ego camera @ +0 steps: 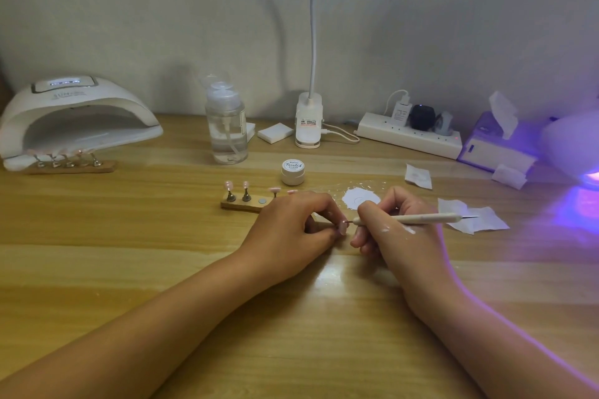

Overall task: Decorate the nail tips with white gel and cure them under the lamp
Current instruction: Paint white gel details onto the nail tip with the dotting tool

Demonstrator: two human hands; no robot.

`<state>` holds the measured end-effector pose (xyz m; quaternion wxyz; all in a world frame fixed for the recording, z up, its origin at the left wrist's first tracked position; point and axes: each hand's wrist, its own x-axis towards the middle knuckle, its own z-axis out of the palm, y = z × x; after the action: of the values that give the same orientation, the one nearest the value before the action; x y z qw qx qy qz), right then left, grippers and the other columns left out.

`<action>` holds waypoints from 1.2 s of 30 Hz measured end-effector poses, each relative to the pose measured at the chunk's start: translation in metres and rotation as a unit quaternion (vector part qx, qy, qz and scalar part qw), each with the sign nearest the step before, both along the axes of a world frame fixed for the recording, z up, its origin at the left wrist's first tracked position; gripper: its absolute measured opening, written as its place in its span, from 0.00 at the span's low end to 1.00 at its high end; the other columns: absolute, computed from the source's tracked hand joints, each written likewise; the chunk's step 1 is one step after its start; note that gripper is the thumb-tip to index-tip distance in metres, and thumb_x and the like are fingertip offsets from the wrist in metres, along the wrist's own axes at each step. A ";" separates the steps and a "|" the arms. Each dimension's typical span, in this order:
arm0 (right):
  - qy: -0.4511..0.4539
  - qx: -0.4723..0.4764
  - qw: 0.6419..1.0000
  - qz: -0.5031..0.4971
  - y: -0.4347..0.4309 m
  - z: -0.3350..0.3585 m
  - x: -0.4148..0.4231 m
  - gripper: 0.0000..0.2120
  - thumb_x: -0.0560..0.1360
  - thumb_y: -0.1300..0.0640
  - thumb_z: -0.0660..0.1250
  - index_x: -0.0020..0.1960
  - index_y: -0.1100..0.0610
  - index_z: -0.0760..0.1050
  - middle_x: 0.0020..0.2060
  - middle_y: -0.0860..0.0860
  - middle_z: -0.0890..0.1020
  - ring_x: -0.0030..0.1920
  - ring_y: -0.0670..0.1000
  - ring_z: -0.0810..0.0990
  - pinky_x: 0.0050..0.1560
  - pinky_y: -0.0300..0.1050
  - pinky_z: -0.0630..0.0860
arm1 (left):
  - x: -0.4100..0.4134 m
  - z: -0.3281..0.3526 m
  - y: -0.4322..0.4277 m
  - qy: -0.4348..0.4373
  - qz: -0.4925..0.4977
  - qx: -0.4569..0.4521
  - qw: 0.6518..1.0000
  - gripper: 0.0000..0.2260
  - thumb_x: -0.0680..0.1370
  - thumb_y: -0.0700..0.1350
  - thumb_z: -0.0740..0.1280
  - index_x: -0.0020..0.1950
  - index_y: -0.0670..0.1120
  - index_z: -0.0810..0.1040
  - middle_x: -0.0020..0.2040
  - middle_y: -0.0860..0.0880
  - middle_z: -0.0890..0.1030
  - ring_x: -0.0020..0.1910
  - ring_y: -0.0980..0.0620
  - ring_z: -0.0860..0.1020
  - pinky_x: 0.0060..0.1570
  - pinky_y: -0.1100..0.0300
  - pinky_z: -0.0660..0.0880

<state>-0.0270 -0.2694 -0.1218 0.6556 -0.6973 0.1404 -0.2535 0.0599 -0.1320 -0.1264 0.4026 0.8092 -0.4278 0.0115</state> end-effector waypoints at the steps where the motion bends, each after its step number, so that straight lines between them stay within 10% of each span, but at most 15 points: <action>1: 0.000 0.001 1.000 0.000 0.000 0.001 0.000 0.12 0.72 0.68 0.66 0.34 0.58 0.68 0.25 0.58 0.81 0.23 0.47 0.75 0.24 0.34 0.71 | 0.000 0.000 0.000 0.001 0.000 -0.001 1.000 0.08 0.73 0.43 0.72 0.41 0.57 0.80 0.38 0.70 0.77 0.32 0.57 0.76 0.33 0.71 0.65; 16: -0.037 -0.050 0.998 -0.032 0.007 0.007 -0.007 0.13 0.75 0.47 0.72 0.42 0.54 0.72 0.25 0.51 0.78 0.25 0.45 0.75 0.26 0.35 0.71 | 0.000 0.000 0.001 0.014 -0.001 0.001 1.000 0.08 0.74 0.42 0.71 0.41 0.56 0.80 0.42 0.65 0.80 0.32 0.60 0.75 0.35 0.70 0.66; 26: 0.027 -0.013 1.000 -0.003 0.001 0.002 -0.009 0.12 0.73 0.64 0.67 0.34 0.56 0.68 0.25 0.56 0.82 0.22 0.47 0.75 0.23 0.36 0.70 | -0.001 0.000 0.001 0.015 0.002 0.002 1.000 0.10 0.74 0.42 0.71 0.40 0.58 0.78 0.39 0.67 0.79 0.32 0.59 0.75 0.34 0.70 0.65; 36: 0.028 -0.013 0.999 -0.010 0.000 0.000 -0.004 0.08 0.63 0.56 0.67 0.31 0.53 0.68 0.26 0.57 0.83 0.24 0.48 0.78 0.25 0.37 0.73 | -0.001 0.001 0.001 0.008 -0.002 0.004 1.000 0.11 0.73 0.41 0.71 0.40 0.58 0.78 0.39 0.68 0.79 0.32 0.58 0.75 0.34 0.70 0.64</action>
<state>-0.0309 -0.2691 -0.1222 0.6396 -0.7112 0.1628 -0.2421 0.0593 -0.1312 -0.1254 0.4027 0.8103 -0.4258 0.0023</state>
